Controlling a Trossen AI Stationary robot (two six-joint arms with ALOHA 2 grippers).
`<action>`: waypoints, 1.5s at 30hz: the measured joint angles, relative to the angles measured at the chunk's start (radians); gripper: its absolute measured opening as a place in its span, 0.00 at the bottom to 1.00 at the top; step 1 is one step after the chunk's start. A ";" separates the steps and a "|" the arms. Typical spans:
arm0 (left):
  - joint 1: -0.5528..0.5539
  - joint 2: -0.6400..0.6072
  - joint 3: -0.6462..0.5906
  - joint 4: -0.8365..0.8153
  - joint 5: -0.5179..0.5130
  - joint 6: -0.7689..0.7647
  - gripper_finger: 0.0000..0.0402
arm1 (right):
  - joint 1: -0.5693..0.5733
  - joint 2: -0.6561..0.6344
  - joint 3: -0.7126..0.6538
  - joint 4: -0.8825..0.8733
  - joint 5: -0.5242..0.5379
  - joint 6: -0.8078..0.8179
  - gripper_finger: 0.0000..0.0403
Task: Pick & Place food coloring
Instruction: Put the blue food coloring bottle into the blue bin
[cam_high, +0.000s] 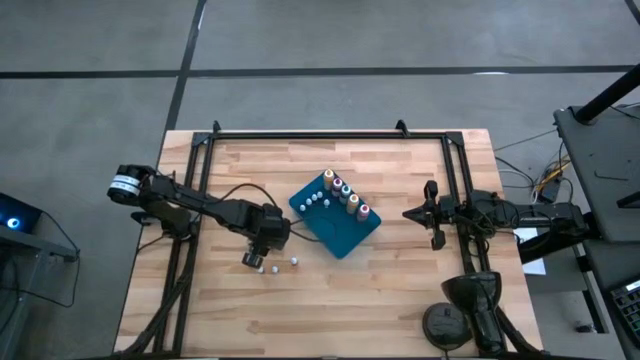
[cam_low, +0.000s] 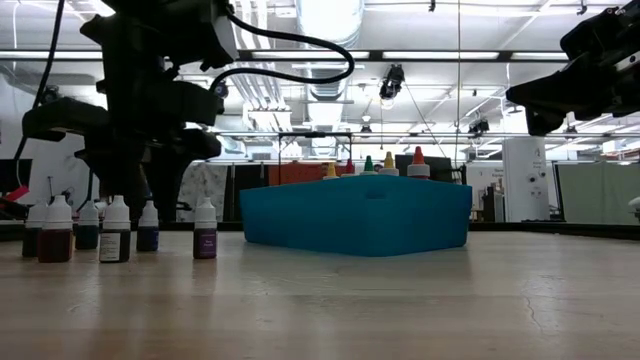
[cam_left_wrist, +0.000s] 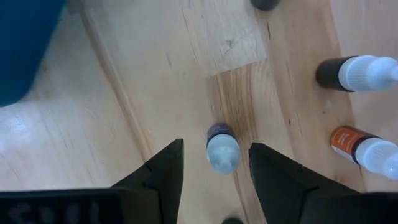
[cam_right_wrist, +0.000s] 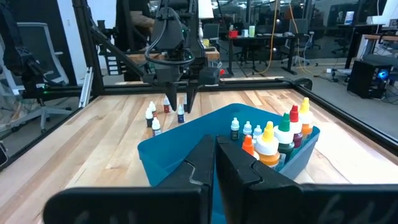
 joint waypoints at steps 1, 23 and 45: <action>0.000 0.000 0.000 0.000 0.000 0.000 0.38 | 0.000 0.000 0.000 0.000 0.000 0.001 0.02; 0.013 0.032 0.000 0.007 0.010 -0.013 0.27 | 0.000 0.000 0.000 0.000 0.000 0.001 0.02; 0.085 0.032 0.209 -0.252 0.015 -0.011 0.13 | 0.000 0.000 0.000 0.000 0.000 0.001 0.02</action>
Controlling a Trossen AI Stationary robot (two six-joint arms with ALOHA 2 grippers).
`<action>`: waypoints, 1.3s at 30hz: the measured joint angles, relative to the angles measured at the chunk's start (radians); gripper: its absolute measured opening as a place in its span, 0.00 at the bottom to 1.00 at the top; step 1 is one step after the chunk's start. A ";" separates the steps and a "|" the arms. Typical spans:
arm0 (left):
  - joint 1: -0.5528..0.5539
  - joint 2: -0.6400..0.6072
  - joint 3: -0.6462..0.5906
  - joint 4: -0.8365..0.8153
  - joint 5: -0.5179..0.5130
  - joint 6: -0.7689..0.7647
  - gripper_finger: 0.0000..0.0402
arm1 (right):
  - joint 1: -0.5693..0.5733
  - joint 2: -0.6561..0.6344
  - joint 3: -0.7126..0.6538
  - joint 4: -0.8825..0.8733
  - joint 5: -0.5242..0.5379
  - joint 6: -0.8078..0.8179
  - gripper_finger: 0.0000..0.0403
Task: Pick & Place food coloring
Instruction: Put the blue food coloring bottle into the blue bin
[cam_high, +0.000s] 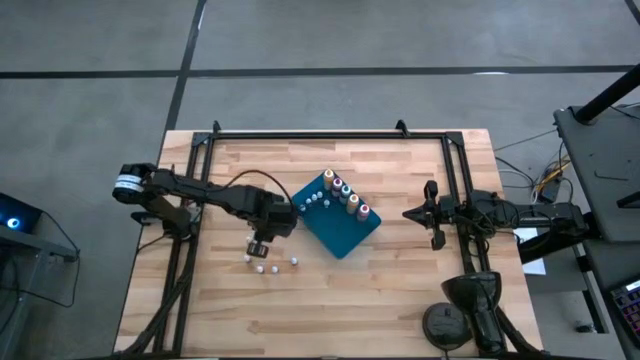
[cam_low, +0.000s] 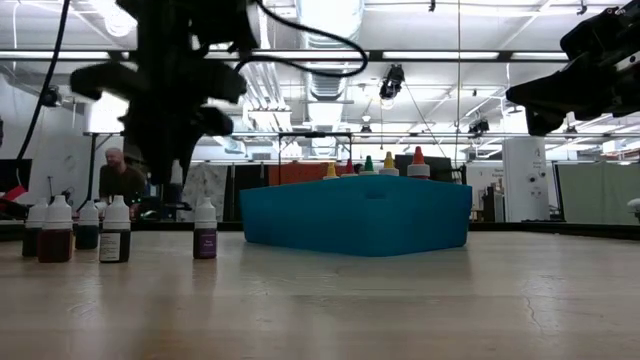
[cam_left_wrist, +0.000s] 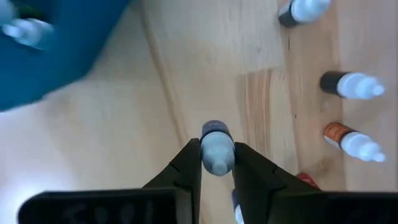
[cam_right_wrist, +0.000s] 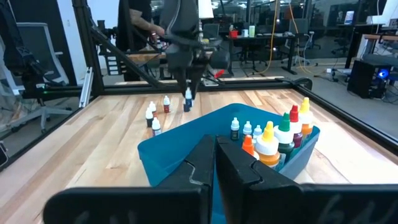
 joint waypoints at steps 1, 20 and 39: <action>0.007 0.000 0.021 -0.019 0.001 0.000 0.13 | 0.000 0.000 0.000 0.000 0.000 0.001 0.02; 0.151 0.177 0.411 -0.248 -0.001 0.138 0.12 | 0.000 0.000 0.000 0.000 0.001 0.000 0.02; 0.245 0.441 0.766 -0.274 0.074 -0.003 0.12 | 0.000 0.000 0.000 0.000 0.000 -0.001 0.02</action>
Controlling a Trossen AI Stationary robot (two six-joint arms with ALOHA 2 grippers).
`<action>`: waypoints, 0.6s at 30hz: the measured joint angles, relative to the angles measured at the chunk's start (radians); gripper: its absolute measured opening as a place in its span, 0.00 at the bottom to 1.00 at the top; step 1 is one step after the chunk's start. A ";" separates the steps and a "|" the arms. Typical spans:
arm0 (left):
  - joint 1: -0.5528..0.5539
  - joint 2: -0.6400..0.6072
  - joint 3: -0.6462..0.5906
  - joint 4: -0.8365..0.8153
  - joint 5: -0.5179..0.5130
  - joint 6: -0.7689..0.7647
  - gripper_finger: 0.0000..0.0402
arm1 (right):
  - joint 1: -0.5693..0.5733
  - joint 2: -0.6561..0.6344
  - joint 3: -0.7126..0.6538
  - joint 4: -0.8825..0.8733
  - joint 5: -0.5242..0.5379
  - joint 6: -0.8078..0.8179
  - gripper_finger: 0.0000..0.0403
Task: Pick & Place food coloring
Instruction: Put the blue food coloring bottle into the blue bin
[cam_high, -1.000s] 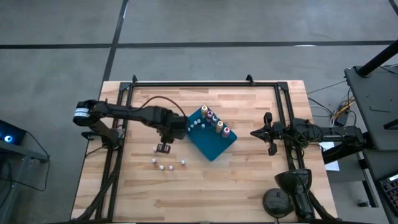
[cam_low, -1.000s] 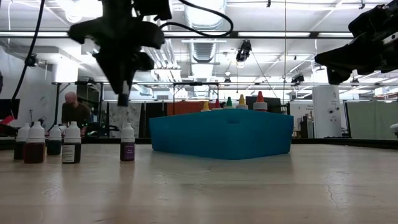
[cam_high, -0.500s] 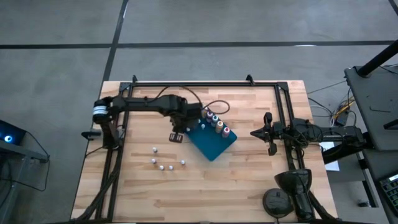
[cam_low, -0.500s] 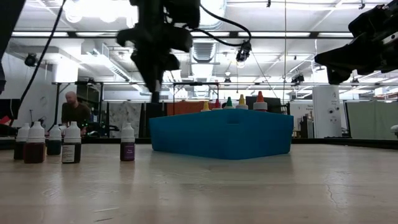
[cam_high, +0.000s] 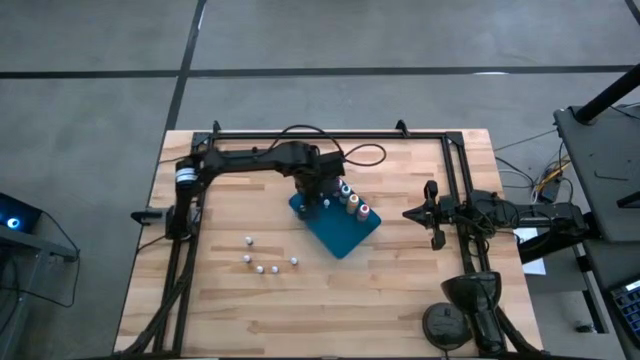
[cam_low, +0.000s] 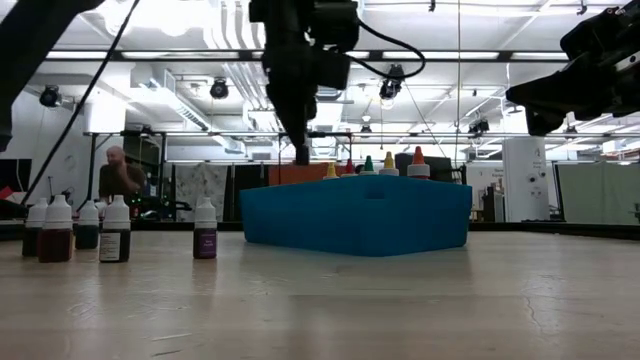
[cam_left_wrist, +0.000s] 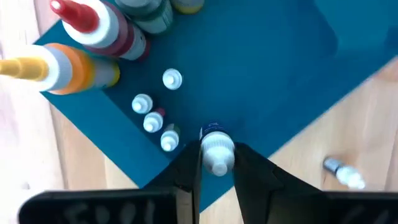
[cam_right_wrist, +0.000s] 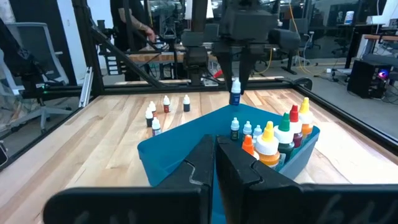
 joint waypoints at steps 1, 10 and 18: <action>0.000 0.009 0.012 0.001 0.000 -0.016 0.12 | 0.000 0.000 0.000 0.000 0.000 0.001 0.02; 0.000 0.051 0.015 0.014 0.001 -0.141 0.12 | 0.000 0.000 0.000 0.000 0.000 0.001 0.02; -0.003 0.051 -0.054 0.098 0.000 -0.173 0.12 | 0.000 0.000 0.000 0.000 0.000 0.000 0.02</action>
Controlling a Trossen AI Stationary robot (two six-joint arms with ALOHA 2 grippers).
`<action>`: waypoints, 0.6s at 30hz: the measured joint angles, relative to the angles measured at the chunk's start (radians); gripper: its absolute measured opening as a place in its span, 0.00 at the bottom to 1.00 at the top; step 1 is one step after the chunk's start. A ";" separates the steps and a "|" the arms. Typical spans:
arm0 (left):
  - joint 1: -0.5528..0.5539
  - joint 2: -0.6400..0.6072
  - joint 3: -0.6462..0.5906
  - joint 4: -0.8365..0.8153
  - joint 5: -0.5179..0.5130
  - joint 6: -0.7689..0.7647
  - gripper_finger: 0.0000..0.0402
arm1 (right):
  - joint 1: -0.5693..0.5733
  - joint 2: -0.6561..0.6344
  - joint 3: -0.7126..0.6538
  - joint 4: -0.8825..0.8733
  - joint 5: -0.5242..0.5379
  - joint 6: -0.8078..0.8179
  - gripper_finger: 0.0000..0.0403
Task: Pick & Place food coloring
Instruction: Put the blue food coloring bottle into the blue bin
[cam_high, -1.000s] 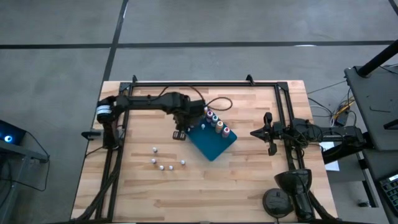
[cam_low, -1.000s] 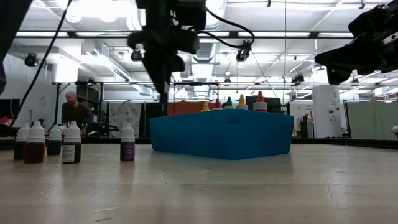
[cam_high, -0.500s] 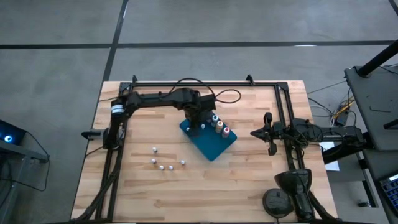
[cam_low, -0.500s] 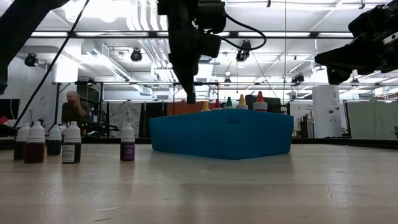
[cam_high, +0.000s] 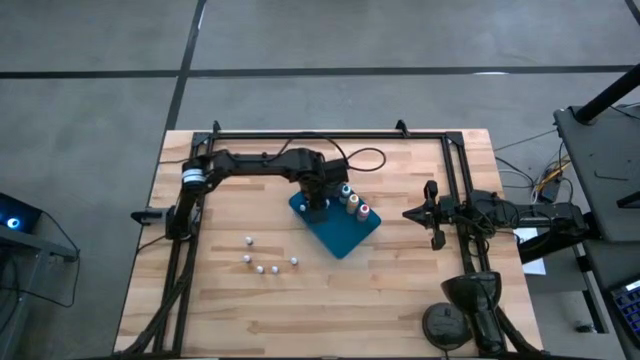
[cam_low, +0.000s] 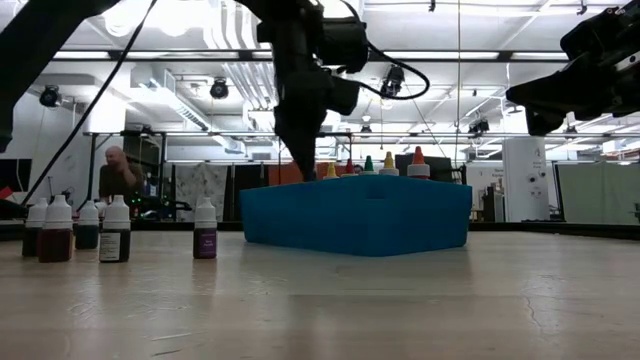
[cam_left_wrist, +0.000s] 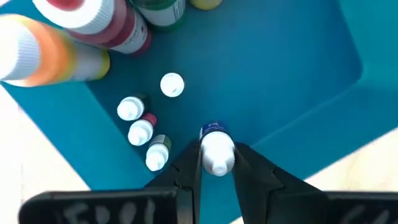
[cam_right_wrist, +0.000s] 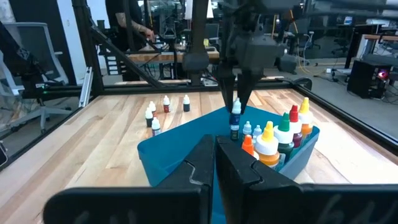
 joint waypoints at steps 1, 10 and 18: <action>0.000 0.000 -0.010 0.010 0.000 -0.004 0.12 | 0.000 0.000 0.000 0.000 0.000 0.001 0.02; 0.000 0.000 -0.073 0.090 0.000 -0.012 0.12 | 0.000 0.000 0.000 0.000 0.000 0.001 0.02; 0.003 -0.001 -0.103 0.115 0.000 -0.011 0.12 | 0.000 0.000 0.000 0.000 0.000 0.000 0.02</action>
